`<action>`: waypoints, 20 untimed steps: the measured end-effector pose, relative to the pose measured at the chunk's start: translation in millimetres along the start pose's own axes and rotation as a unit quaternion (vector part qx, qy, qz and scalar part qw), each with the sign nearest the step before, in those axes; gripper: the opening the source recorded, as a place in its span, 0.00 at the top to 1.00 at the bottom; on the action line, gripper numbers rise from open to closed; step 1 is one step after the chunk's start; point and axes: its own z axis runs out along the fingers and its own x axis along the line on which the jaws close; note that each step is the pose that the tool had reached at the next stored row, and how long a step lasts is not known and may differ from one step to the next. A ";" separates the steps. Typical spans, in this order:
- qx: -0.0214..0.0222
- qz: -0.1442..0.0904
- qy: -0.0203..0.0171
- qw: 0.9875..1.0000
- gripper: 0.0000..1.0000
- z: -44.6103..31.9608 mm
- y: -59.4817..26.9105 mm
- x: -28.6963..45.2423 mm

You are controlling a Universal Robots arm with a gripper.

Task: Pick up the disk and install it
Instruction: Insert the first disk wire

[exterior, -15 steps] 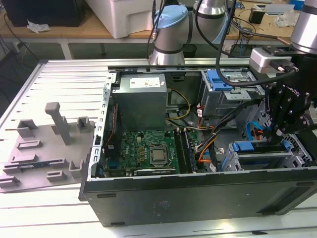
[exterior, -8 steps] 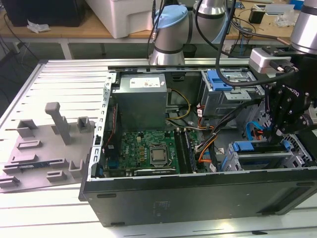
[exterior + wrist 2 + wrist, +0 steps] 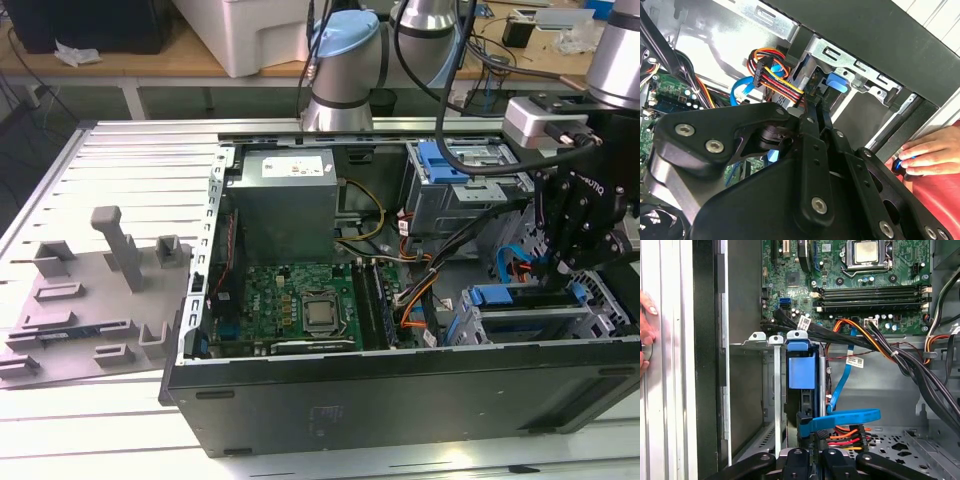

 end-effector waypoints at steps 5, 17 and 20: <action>0.000 0.000 0.000 1.000 0.83 -4.4 0.1 0.7; 0.001 0.001 0.000 1.000 0.83 -3.8 2.2 0.7; 0.001 0.001 0.000 1.000 0.83 -3.3 1.5 0.6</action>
